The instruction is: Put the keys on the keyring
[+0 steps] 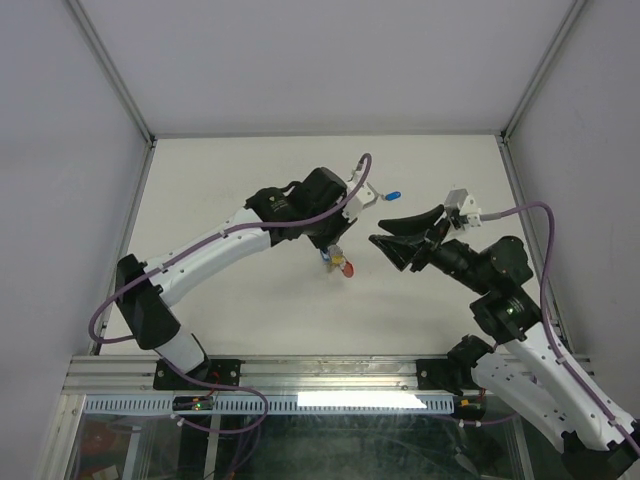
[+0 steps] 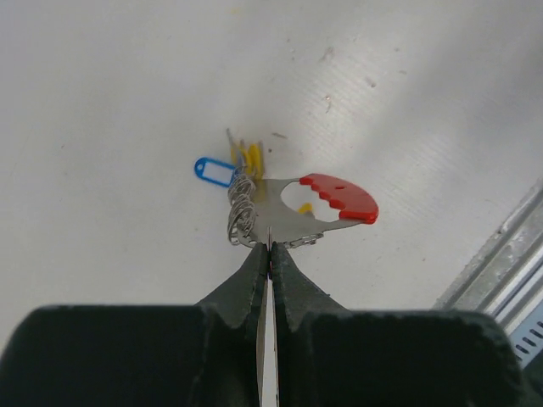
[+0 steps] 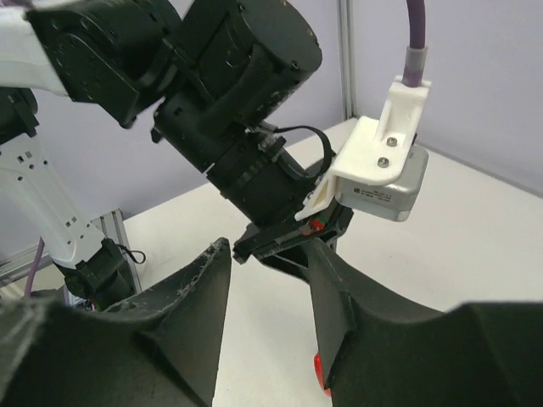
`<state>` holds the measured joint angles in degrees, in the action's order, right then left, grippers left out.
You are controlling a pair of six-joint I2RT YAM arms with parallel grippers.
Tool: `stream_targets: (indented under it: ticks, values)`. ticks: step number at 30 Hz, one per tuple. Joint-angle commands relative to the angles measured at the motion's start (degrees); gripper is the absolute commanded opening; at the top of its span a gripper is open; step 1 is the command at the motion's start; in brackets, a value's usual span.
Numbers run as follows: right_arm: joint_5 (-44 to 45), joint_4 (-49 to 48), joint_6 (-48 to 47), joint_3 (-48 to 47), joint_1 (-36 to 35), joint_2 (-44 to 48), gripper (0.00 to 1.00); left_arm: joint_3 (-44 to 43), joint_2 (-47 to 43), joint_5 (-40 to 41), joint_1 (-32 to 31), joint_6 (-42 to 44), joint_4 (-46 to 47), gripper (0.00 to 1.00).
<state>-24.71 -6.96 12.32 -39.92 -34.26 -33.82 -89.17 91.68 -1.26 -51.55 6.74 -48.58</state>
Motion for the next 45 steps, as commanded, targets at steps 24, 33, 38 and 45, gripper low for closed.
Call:
stream_targets:
  ticks: [24,33,38,45]
  values:
    - [-9.4,-4.99,-7.6,8.29,-0.04,1.49,0.42,-9.95,-8.86,-7.11,-8.17,11.07,-7.47,0.0]
    - [-9.4,-3.76,-7.6,5.4,-0.23,-1.81,0.42,-7.87,-14.45,-14.09,-8.3,13.77,-7.23,0.0]
    - [-9.4,-3.68,-7.6,2.57,-2.0,-5.55,0.42,-7.78,-14.96,-16.93,-8.3,14.26,-7.22,0.0]
    - [-9.4,-4.02,-7.6,0.84,-5.95,-7.1,0.42,-7.78,-14.43,-17.45,-8.38,14.08,-7.52,0.0]
